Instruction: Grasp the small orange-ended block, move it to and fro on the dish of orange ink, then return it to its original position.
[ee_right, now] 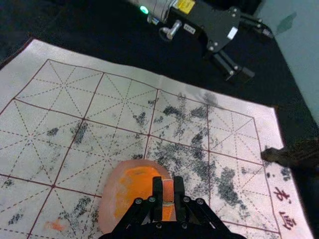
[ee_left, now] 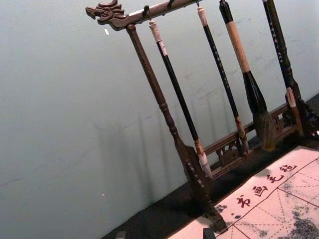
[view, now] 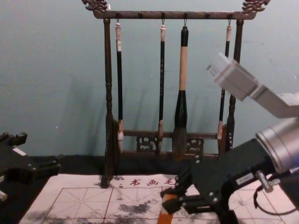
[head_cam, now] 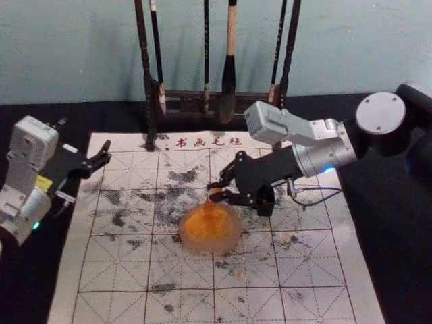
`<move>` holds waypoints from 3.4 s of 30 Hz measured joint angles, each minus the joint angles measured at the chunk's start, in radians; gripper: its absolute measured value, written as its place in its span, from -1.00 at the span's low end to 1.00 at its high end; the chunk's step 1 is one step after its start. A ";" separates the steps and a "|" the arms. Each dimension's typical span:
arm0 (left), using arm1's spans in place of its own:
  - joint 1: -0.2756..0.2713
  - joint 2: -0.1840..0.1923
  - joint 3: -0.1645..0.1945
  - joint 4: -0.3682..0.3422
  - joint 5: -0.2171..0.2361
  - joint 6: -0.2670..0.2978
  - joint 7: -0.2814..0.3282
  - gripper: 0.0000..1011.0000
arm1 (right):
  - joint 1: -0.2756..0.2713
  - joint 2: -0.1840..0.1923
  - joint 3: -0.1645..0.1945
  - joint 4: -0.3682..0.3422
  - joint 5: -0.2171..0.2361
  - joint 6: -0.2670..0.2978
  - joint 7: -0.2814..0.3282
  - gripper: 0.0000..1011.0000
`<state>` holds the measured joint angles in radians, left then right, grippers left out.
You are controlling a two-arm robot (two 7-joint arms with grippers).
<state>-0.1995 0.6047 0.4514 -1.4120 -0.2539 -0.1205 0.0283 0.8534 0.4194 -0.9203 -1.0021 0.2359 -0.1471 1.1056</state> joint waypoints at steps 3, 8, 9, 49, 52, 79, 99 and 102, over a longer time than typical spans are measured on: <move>0.000 0.000 0.000 0.000 0.000 0.000 0.000 0.98 | -0.005 0.016 0.012 -0.031 0.012 0.003 -0.005 -0.74; 0.000 0.000 0.000 0.000 0.000 0.000 0.000 0.98 | -0.017 0.050 0.033 -0.088 0.033 0.012 -0.015 -0.74; 0.000 0.000 0.000 0.000 0.000 0.000 0.000 0.98 | -0.019 0.057 0.037 -0.099 0.036 0.013 -0.017 -0.74; 0.000 0.000 0.000 0.000 0.000 0.000 0.000 0.98 | -0.140 0.298 0.133 -0.306 0.065 0.083 -0.074 -0.74; 0.000 0.000 0.000 0.000 0.000 0.000 0.000 0.98 | -0.139 0.291 0.131 -0.294 0.062 0.083 -0.074 -0.74; 0.000 0.000 0.000 0.000 0.000 0.000 0.000 0.98 | -0.117 0.248 0.122 -0.227 0.040 0.073 -0.066 -0.74; 0.000 0.000 0.000 0.000 0.000 0.000 0.000 0.98 | -0.122 0.235 0.112 -0.201 0.031 0.064 -0.059 -0.74; 0.000 0.000 0.000 0.000 0.000 0.000 0.000 0.98 | -0.124 0.232 0.106 -0.195 0.023 0.063 -0.058 -0.74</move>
<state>-0.1995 0.6047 0.4514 -1.4119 -0.2539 -0.1205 0.0283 0.7292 0.6513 -0.8146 -1.1970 0.2593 -0.0844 1.0478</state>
